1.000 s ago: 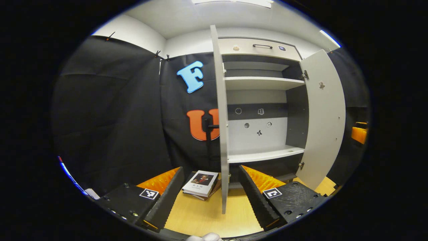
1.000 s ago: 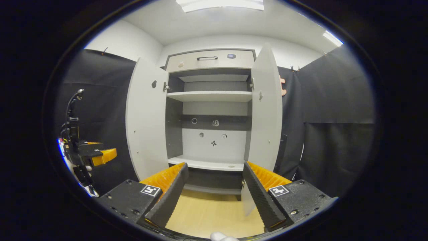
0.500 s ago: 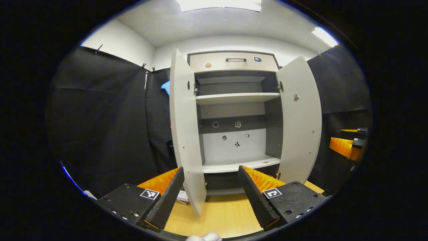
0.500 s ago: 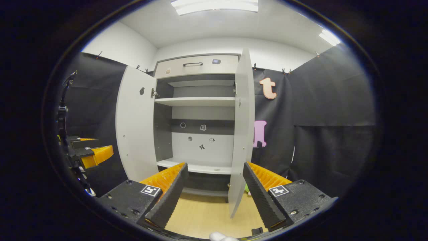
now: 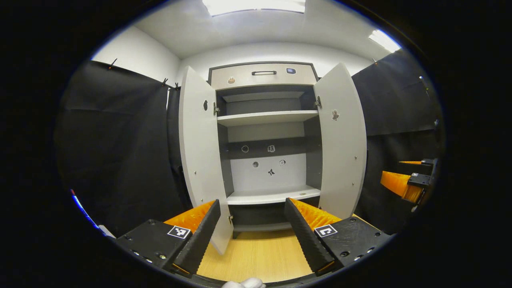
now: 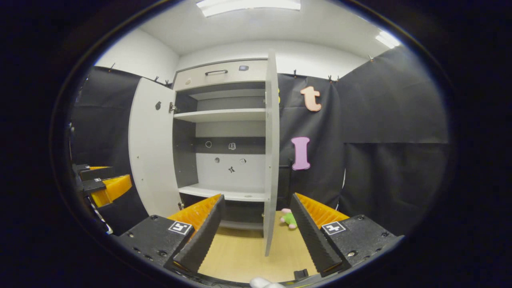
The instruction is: Open the right door of the double-door shoe cabinet with the right hand, and open the left door with the left hand.
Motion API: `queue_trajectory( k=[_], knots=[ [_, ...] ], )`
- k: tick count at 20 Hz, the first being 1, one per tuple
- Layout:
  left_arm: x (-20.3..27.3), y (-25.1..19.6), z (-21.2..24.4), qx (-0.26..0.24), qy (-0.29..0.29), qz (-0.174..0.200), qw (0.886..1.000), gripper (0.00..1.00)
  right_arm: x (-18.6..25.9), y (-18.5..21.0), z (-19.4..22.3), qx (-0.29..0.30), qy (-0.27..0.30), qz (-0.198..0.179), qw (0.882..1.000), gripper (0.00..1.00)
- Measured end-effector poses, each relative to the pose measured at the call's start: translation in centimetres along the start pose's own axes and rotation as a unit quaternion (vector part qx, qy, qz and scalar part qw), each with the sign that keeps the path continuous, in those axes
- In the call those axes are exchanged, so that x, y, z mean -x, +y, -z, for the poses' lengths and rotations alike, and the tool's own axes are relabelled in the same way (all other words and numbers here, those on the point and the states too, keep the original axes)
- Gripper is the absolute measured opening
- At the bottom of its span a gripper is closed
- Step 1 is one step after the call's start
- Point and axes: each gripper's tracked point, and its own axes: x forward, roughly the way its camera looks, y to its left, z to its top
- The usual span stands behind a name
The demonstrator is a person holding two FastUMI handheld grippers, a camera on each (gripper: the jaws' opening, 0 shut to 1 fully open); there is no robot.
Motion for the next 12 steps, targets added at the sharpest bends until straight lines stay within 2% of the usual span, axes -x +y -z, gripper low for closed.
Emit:
queue_trajectory(
  k=[5,12],
  knots=[
    [0.3,1.6,0.6,0.008,0.006,-0.026,1.000,0.97,-0.1,0.0,-0.2,0.005,-0.002,-0.002,1.000,1.00],
    [0.3,2.2,0.6,0.013,0.006,-0.030,0.999,0.96,-0.2,0.2,-0.3,0.006,-0.002,-0.002,1.000,1.00]
  ],
)
